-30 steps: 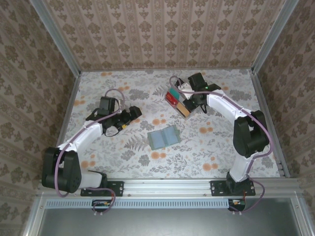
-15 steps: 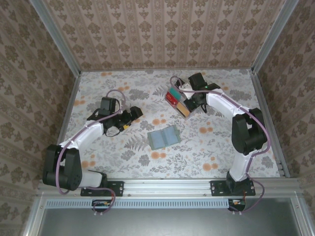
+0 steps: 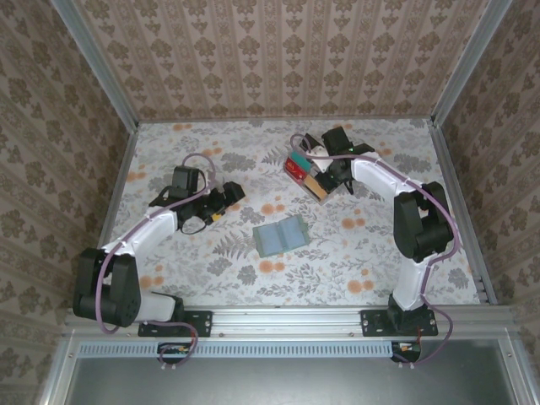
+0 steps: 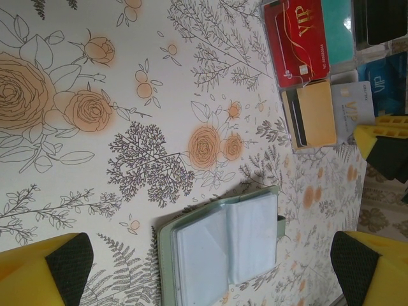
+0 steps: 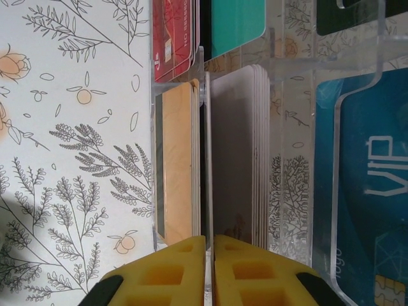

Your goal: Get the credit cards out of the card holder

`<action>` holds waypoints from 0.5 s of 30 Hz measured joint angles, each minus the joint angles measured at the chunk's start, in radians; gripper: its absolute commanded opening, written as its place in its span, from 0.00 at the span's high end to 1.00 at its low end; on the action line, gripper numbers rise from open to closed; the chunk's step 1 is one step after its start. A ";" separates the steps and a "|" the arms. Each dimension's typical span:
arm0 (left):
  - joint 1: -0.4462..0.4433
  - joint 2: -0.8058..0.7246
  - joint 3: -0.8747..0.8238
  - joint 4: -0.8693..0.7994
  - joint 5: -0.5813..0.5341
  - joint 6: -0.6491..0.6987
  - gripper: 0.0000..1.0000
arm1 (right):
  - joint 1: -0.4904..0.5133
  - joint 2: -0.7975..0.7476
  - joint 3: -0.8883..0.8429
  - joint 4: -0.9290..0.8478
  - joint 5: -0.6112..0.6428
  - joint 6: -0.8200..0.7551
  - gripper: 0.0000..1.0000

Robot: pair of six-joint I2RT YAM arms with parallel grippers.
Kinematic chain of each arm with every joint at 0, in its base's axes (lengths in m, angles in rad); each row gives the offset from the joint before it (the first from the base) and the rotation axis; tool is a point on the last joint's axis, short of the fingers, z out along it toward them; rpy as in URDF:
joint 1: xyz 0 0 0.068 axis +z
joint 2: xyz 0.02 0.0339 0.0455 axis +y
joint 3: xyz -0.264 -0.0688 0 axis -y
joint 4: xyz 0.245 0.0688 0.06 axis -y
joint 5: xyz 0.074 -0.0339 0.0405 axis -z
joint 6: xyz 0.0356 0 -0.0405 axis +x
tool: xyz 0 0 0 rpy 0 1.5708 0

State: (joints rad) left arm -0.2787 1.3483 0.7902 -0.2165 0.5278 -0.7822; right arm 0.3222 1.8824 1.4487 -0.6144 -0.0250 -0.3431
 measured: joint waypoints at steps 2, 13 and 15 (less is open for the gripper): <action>0.000 0.000 0.000 0.000 0.000 0.000 0.00 | 0.000 0.000 0.005 0.000 0.002 -0.003 0.90; 0.000 0.000 -0.005 0.001 0.001 -0.002 0.00 | -0.007 0.000 0.009 0.004 0.000 -0.019 1.00; 0.000 0.000 -0.007 0.001 0.002 -0.003 0.00 | -0.008 0.000 0.009 0.004 0.000 -0.022 1.00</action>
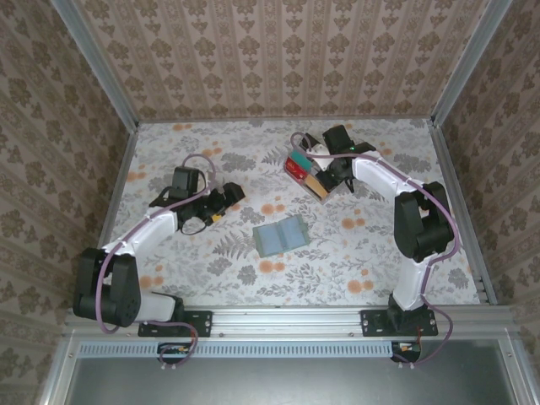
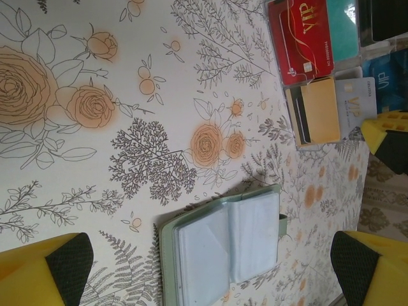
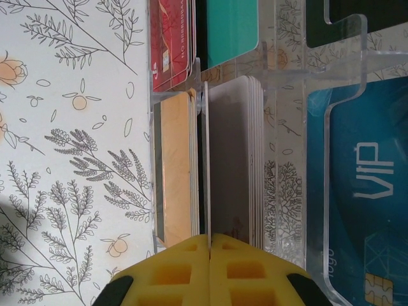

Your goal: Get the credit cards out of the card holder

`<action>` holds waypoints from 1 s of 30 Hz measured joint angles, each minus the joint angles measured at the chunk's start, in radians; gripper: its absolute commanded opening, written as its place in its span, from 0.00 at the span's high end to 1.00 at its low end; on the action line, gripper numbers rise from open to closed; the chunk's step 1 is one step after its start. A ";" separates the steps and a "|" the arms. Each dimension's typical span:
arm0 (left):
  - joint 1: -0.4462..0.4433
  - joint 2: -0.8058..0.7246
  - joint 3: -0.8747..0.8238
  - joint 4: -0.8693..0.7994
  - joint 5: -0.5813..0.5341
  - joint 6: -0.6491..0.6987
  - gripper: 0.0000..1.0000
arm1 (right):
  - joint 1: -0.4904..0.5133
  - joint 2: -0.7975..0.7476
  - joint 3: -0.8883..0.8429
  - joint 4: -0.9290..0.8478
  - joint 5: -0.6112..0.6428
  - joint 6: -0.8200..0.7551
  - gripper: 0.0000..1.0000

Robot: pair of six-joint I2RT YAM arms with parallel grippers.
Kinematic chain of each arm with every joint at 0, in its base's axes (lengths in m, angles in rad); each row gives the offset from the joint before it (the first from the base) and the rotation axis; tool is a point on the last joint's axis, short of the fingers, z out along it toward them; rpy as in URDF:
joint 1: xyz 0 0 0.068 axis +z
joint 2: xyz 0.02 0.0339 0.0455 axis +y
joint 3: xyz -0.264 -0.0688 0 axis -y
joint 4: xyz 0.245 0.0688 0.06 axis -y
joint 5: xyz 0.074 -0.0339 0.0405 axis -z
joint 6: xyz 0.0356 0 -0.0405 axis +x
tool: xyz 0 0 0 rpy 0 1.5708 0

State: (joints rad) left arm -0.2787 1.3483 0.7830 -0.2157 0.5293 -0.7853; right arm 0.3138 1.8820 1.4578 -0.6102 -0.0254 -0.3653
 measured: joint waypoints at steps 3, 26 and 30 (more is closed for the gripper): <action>0.000 0.000 0.000 0.000 0.002 0.000 0.00 | -0.003 -0.003 0.000 0.000 -0.004 -0.003 1.00; 0.000 0.000 -0.005 0.000 0.002 0.000 0.00 | -0.029 0.006 0.000 0.019 -0.052 -0.003 0.89; 0.000 0.000 -0.006 0.000 0.002 0.000 0.00 | -0.029 0.010 0.000 0.018 -0.057 -0.004 0.73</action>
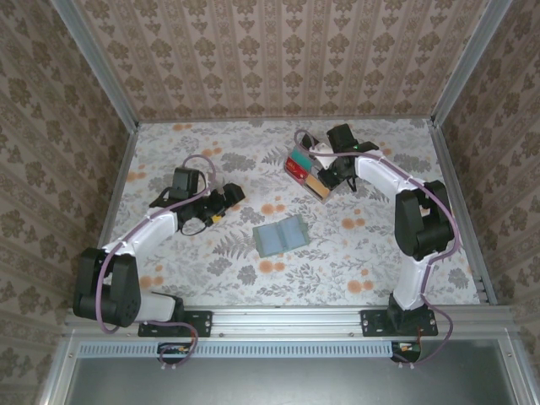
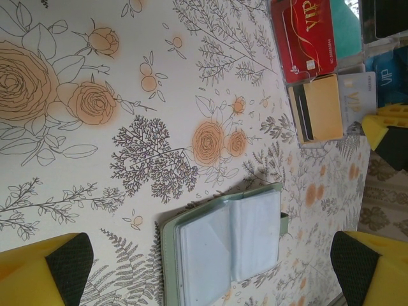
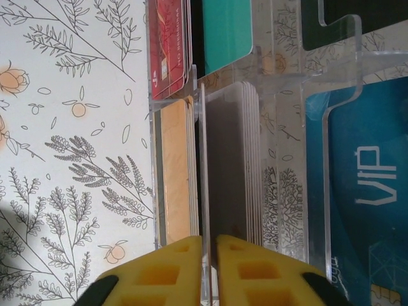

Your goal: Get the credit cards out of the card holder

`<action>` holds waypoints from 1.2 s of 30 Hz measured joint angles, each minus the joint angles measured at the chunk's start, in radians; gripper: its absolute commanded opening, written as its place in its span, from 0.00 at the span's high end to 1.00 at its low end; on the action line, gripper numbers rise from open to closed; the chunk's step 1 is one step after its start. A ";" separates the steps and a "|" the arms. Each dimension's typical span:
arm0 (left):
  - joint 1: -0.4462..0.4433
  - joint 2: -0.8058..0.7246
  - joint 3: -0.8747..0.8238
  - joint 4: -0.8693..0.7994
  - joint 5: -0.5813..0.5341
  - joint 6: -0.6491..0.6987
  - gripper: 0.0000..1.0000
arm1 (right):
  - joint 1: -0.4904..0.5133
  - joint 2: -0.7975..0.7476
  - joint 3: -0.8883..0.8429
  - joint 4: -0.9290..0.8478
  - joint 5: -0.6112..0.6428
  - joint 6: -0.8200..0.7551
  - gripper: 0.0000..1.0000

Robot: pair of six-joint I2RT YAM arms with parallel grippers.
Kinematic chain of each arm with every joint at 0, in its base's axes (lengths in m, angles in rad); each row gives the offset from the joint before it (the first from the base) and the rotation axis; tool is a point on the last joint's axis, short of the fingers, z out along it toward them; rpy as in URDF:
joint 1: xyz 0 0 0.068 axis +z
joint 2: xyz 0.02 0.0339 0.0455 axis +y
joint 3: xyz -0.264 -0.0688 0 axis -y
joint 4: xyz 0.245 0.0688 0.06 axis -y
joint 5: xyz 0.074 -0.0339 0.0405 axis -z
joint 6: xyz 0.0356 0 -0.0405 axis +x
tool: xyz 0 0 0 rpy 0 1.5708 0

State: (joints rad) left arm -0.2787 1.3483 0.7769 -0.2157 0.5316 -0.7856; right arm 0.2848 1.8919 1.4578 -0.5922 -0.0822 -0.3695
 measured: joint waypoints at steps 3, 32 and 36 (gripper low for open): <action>0.000 0.000 -0.004 0.000 0.000 0.000 0.00 | 0.000 -0.001 0.003 -0.001 -0.002 0.003 0.64; -0.103 -0.002 -0.004 -0.122 -0.108 -0.020 0.00 | 0.388 -0.386 -0.359 0.072 -0.003 0.761 0.34; -0.107 -0.004 -0.005 -0.121 -0.114 -0.037 0.03 | 0.456 -0.270 -0.354 0.064 0.004 0.800 0.34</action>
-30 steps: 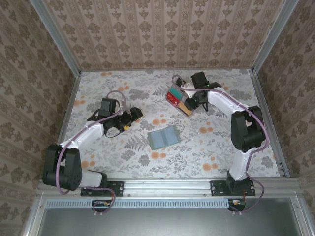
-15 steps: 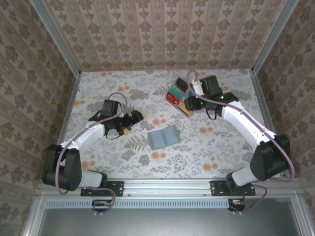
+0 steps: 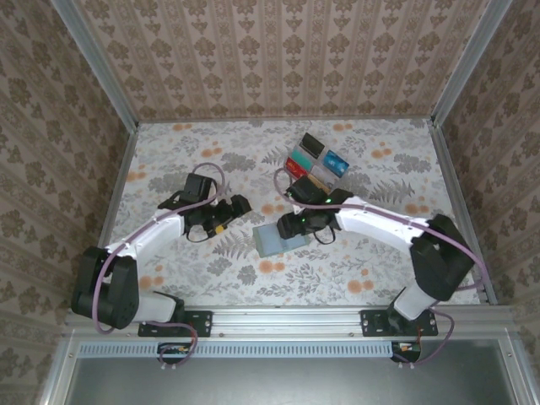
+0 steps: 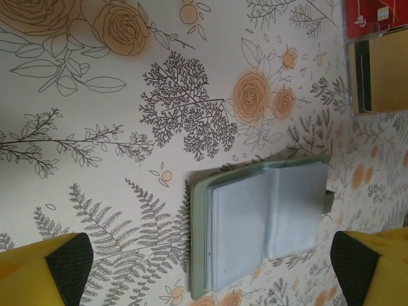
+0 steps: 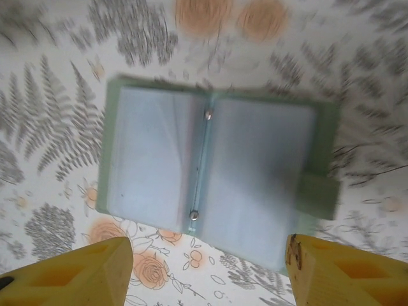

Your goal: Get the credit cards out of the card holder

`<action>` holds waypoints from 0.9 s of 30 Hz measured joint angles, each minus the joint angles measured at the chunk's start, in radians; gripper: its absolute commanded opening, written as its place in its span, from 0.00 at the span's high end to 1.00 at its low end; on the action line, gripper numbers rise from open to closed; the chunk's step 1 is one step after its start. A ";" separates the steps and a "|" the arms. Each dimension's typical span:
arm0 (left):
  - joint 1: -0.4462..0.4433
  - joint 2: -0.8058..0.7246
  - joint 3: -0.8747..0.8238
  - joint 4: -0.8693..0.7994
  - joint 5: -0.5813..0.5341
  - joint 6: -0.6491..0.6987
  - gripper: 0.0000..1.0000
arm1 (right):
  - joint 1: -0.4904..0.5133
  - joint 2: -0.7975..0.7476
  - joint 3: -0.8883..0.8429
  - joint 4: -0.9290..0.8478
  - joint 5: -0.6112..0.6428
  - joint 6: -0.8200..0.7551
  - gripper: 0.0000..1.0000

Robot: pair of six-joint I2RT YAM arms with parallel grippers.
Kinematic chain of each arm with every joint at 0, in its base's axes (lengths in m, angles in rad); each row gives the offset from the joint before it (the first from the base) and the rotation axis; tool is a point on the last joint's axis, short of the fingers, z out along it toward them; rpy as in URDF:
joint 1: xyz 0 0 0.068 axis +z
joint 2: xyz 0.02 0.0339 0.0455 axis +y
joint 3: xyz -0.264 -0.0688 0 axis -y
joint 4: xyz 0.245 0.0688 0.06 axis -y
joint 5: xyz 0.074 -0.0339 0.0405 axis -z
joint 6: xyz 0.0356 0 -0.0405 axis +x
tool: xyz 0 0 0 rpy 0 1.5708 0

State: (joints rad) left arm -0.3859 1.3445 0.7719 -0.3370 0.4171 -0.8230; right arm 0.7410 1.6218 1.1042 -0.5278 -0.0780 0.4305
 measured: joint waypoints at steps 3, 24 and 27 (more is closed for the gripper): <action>-0.007 -0.010 -0.011 0.006 0.001 -0.013 0.07 | 0.022 0.064 0.001 -0.007 0.000 0.017 0.34; -0.177 0.116 -0.060 0.191 0.073 -0.155 0.48 | 0.063 0.267 0.125 -0.090 0.082 0.039 0.54; -0.178 0.133 -0.059 0.207 0.076 -0.163 0.52 | 0.063 0.270 0.125 -0.092 0.096 0.045 0.55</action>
State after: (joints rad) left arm -0.5640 1.4776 0.7128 -0.1299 0.4934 -0.9859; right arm 0.8040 1.8923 1.2293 -0.6193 0.0181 0.4755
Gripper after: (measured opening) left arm 0.500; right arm 0.457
